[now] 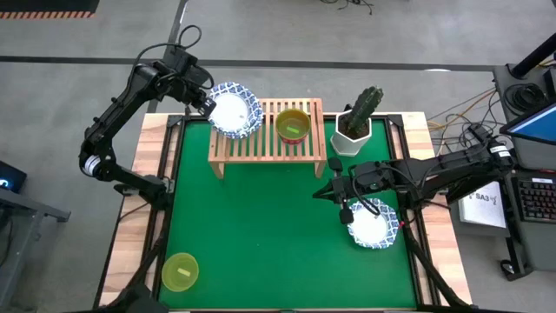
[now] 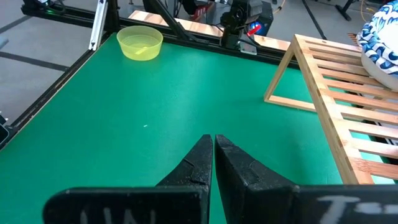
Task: Place and stack bowls onto a shelf
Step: Stack the left white and blue bowl on top of the white and blue bowl on the shelf
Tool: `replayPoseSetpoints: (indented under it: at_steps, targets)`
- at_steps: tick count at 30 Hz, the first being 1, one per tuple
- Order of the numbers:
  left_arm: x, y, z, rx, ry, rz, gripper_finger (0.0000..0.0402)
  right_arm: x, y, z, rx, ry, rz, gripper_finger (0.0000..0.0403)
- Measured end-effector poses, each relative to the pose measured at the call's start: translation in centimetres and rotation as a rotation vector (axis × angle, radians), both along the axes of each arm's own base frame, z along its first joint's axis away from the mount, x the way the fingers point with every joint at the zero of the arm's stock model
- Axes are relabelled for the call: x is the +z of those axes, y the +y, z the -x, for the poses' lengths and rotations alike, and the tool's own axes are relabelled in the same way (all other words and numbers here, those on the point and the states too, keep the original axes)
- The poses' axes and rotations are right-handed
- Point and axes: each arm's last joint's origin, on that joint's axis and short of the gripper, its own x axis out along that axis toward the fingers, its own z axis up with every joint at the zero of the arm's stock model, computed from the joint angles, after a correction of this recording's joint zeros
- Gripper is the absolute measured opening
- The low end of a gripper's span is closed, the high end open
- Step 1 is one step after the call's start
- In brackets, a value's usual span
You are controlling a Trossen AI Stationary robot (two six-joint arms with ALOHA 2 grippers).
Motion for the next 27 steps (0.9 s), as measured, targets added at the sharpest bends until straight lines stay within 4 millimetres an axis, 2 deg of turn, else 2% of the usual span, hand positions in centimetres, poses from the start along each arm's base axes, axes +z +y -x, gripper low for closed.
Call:
replayPoseSetpoints:
  at_steps: [7, 19, 27]
  targets:
    - [0.9, -0.4, 0.2, 0.003, -0.047, -0.047, 0.0001, 0.0, 0.0, 0.0, 0.0, 0.0, 0.0, 0.0009]
    - [-2.3, -0.2, -0.6, 0.007, -0.02, 0.023, 0.0001, 0.0, 0.0, 0.0, 0.0, 0.0, 0.0, 0.0009]
    - [-1.5, -1.8, -0.7, -0.007, -0.094, -0.001, 0.0001, 0.0, 0.0, 0.0, 0.001, -0.001, 0.001, 0.0009]
